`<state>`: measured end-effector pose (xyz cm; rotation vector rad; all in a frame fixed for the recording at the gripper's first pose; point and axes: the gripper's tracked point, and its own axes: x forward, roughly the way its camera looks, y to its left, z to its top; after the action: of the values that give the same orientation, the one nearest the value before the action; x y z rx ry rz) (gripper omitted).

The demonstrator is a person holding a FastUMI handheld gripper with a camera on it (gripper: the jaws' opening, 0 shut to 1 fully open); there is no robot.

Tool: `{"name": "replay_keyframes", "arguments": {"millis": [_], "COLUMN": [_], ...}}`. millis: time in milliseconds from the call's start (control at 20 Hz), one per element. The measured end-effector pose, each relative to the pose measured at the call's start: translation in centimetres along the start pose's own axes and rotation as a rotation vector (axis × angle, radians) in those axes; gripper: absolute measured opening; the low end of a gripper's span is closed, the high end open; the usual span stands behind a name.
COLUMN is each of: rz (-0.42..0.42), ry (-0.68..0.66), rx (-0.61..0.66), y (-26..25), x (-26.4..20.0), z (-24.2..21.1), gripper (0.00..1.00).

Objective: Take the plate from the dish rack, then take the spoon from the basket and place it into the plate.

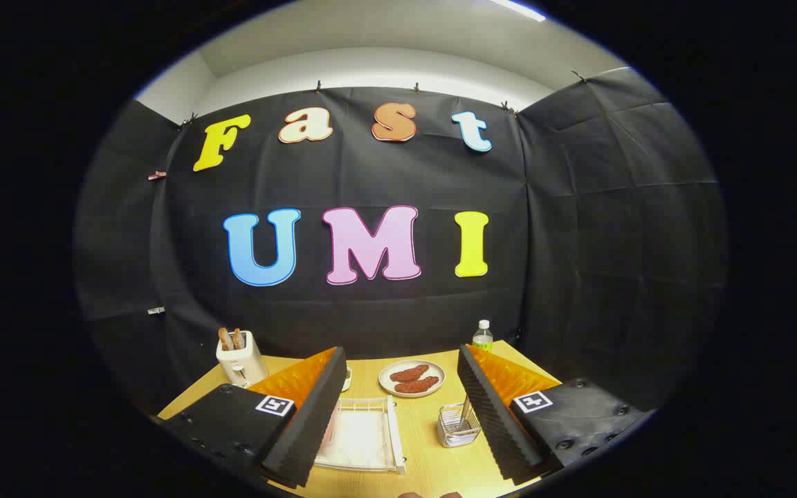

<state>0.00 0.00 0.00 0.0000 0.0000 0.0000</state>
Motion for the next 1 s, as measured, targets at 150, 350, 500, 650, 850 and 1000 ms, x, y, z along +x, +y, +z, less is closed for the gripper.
{"name": "replay_keyframes", "arguments": {"millis": [150, 350, 500, 650, 850, 1000], "rz": [0.009, 0.019, 0.015, 0.011, -0.01, -0.034], "ry": [0.01, 0.031, 0.036, 0.041, 0.067, 0.134], "rx": [-0.02, -0.031, -0.037, -0.04, -0.041, -0.052], "y": [0.3, 1.0, 1.3, 1.6, 1.2, 1.4], "x": [0.1, 0.4, 0.8, 1.0, 1.3, 1.7], "z": [-0.4, -0.9, -1.1, -1.3, -2.0, -2.8], "gripper": [0.99, 0.99, 0.99, 0.99, 0.99, 0.99]}}
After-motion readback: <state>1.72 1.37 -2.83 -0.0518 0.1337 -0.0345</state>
